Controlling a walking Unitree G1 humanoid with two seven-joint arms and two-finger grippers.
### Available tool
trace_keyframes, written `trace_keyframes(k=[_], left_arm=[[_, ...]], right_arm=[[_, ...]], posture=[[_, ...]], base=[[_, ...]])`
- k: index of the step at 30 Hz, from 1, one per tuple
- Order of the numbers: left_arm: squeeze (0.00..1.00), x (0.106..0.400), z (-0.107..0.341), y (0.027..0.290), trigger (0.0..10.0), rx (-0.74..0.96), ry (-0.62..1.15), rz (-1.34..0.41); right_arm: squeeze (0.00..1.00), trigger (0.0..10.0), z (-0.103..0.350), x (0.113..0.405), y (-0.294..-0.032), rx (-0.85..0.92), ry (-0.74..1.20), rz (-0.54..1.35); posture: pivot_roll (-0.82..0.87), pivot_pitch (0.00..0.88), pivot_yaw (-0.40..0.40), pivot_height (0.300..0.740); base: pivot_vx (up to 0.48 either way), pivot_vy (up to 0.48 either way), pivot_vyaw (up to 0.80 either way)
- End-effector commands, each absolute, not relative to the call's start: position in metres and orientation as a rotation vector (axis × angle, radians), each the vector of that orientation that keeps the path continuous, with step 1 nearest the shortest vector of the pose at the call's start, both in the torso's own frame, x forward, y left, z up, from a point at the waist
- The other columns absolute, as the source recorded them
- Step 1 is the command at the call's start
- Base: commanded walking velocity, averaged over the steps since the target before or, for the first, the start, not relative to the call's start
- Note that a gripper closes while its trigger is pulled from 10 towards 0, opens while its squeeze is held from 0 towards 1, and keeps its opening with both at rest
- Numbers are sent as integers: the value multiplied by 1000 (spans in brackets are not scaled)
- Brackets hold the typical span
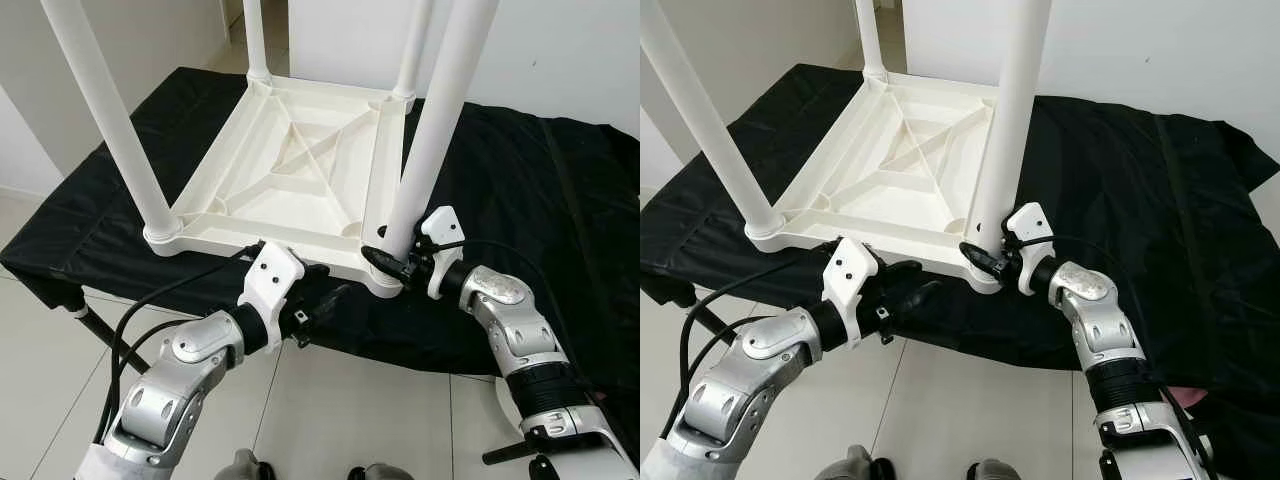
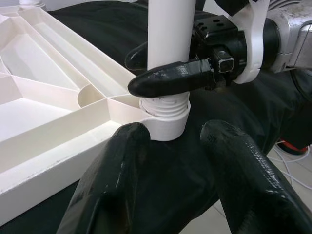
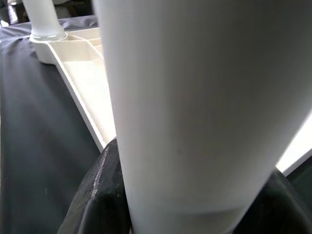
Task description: Building children table
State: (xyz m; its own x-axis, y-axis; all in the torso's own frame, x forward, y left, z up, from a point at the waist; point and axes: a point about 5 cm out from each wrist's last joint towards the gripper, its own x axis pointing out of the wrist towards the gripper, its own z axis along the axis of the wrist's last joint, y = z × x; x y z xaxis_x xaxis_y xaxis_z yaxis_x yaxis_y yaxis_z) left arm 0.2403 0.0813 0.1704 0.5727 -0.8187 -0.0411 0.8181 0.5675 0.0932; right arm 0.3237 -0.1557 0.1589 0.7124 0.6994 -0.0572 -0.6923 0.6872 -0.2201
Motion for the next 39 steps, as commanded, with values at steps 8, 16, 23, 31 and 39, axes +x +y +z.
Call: trace_keyframes(k=[8,16,23,31,39], left_arm=[[0,236,169,77,10000,116,4,-1056],[0,237,167,75,10000,119,13,-1063],[0,237,168,74,10000,116,12,-1063],[0,238,168,75,10000,115,11,-1056],[0,239,170,76,10000,118,8,-1047]], right_arm=[[0,10000,155,321,-155,-205,-32,564],[0,10000,154,312,-137,-105,-24,263],[0,10000,158,300,-113,-83,-56,86],[1000,10000,158,297,-108,-42,-34,97],[302,10000,163,303,-125,-39,-46,271]], posture=[[-81,52,17,740],[-93,62,20,740],[-91,66,17,740],[-86,72,14,740],[-83,70,14,740]], base=[[0,0,0],[0,0,0],[0,0,0],[0,0,0],[0,0,0]])
